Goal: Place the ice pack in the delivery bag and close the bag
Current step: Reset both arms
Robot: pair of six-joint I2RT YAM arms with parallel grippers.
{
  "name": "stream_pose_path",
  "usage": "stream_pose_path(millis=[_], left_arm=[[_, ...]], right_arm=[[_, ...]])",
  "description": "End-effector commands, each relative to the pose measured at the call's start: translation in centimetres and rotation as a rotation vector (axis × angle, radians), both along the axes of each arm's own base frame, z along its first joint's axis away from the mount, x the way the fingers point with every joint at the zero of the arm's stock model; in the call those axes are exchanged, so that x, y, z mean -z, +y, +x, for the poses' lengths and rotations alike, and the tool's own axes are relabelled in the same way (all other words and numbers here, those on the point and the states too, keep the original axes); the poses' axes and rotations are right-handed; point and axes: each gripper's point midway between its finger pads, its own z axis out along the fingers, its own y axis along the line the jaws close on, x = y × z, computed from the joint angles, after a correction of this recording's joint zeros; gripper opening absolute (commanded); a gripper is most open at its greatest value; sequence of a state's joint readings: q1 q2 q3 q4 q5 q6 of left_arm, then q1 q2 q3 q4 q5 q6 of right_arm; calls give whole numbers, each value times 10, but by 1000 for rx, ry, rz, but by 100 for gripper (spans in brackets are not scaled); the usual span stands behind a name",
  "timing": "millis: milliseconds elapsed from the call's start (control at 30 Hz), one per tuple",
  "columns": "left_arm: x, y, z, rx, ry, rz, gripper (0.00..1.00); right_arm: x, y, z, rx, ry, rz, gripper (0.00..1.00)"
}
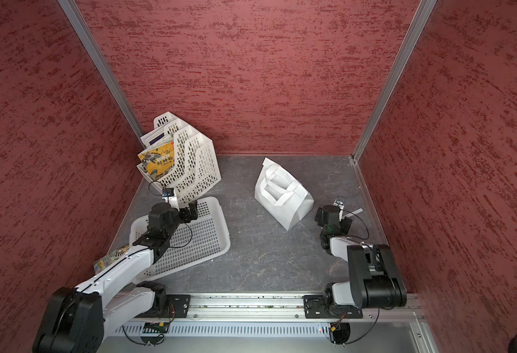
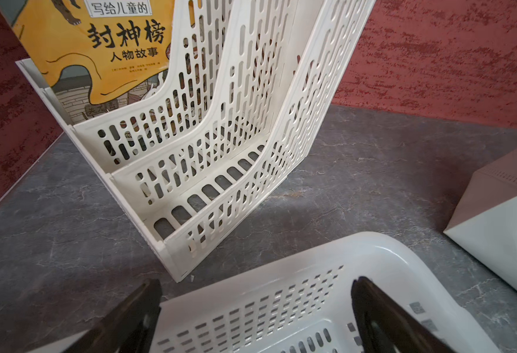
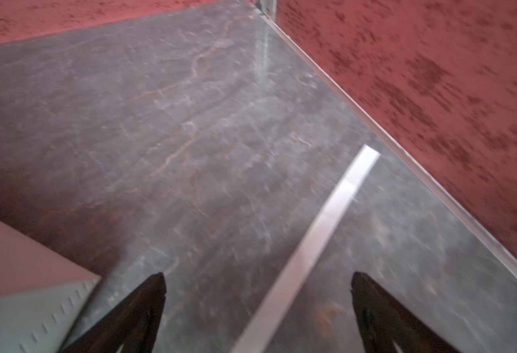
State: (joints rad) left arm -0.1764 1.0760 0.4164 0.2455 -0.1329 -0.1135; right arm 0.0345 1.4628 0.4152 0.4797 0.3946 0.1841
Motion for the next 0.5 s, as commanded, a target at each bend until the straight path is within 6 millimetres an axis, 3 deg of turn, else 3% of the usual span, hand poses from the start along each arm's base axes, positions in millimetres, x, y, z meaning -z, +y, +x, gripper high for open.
stream_pose_path(millis=[0,200,300,367,467], left_arm=[[-31,3,17,3,-96,61,100],[-16,11,7,-15,-93,174,100],[-14,13,11,9,-249,94,100],[-3,18,14,18,-217,55,100],[-4,12,18,76,-225,85,100]], right_arm=[[-57,23,41,-145,-216,-62,99],[-59,25,40,-161,-228,-64,99],[-63,34,38,-175,-249,-108,99],[-61,35,39,-175,-240,-118,99],[-62,37,39,-181,-239,-122,98]])
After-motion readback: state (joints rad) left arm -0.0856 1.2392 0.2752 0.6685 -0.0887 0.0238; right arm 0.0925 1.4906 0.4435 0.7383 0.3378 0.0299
